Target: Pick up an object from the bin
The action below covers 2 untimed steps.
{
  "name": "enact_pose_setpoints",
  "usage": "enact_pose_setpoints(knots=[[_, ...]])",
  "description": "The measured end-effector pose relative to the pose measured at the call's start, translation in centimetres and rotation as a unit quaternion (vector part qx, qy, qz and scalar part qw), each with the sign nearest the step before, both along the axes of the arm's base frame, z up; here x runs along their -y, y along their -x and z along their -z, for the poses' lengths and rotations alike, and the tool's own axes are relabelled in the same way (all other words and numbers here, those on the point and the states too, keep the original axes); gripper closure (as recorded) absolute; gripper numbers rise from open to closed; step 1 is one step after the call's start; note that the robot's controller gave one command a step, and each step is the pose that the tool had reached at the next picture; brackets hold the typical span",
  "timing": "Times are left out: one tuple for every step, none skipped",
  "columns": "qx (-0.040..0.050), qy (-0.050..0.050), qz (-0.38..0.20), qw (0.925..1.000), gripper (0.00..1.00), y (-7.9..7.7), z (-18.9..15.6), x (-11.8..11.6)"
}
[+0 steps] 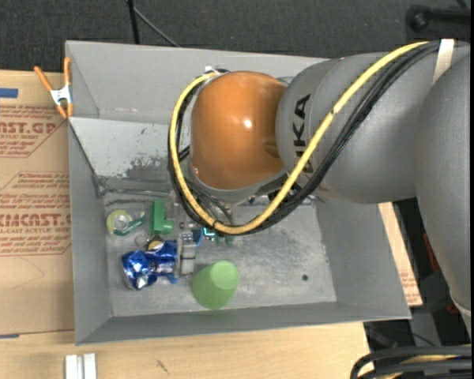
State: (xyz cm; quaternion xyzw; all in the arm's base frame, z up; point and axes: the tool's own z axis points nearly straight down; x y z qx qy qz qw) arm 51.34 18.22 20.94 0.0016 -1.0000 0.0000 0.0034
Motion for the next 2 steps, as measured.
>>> enact_pose_setpoints(knots=[[0.0016, 0.0, -0.062, 0.9981, 0.0, 1.7, 14.4, -0.9], [0.0043, -0.002, -0.037, 0.9993, 0.0, 2.7, 10.9, -3.2]])
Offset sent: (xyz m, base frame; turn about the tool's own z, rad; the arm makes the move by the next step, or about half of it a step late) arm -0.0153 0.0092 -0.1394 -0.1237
